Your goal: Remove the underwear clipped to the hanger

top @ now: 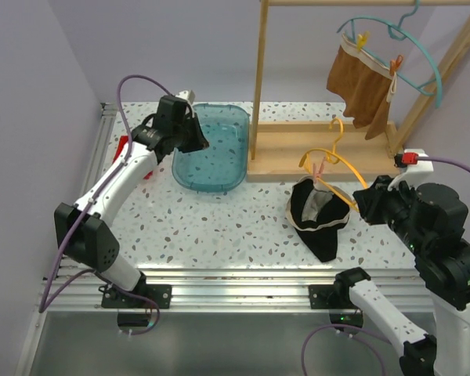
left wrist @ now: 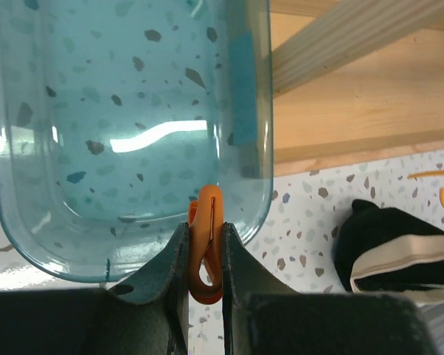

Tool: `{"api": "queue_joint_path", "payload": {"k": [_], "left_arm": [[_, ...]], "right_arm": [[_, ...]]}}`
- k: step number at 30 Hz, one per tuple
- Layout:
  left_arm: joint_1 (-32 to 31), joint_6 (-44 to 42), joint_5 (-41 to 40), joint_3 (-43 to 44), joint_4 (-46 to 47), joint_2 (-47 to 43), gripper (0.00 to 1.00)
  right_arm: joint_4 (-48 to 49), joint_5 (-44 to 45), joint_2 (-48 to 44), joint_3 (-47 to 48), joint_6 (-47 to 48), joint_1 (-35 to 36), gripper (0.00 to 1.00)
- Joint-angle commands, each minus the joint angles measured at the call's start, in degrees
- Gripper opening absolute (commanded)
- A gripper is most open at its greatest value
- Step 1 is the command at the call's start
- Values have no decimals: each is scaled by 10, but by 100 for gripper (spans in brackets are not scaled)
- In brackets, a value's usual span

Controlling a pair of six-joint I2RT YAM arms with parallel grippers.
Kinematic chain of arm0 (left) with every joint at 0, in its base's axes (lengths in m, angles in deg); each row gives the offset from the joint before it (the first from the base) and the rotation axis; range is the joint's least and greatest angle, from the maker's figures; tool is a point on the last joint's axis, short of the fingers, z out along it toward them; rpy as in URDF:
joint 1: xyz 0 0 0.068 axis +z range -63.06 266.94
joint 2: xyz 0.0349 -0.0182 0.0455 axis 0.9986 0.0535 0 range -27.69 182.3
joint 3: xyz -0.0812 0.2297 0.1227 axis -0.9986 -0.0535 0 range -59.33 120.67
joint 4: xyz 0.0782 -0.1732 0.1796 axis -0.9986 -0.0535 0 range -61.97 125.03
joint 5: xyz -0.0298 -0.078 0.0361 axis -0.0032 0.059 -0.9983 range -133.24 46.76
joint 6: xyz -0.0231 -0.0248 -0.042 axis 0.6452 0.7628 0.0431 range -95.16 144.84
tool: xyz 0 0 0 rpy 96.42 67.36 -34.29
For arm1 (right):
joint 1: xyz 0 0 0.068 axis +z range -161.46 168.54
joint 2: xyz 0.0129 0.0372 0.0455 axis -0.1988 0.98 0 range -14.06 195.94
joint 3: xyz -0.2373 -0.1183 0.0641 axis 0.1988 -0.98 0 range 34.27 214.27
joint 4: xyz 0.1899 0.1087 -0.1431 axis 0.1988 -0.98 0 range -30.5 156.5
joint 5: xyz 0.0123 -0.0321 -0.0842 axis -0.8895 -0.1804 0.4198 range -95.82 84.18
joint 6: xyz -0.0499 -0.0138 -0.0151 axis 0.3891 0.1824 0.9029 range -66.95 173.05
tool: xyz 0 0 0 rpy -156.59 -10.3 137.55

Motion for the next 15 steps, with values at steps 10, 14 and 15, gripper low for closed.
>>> {"api": "queue_joint_path", "payload": {"k": [10, 14, 15], "left_arm": [[170, -40, -65, 41, 6, -3, 0], [232, -40, -90, 37, 15, 19, 0], [256, -39, -90, 38, 18, 24, 0]], "right_arm": [[-1, -19, -10, 27, -11, -1, 0], [-1, -27, -15, 23, -14, -1, 0], [-1, -28, -18, 20, -15, -1, 0]]}}
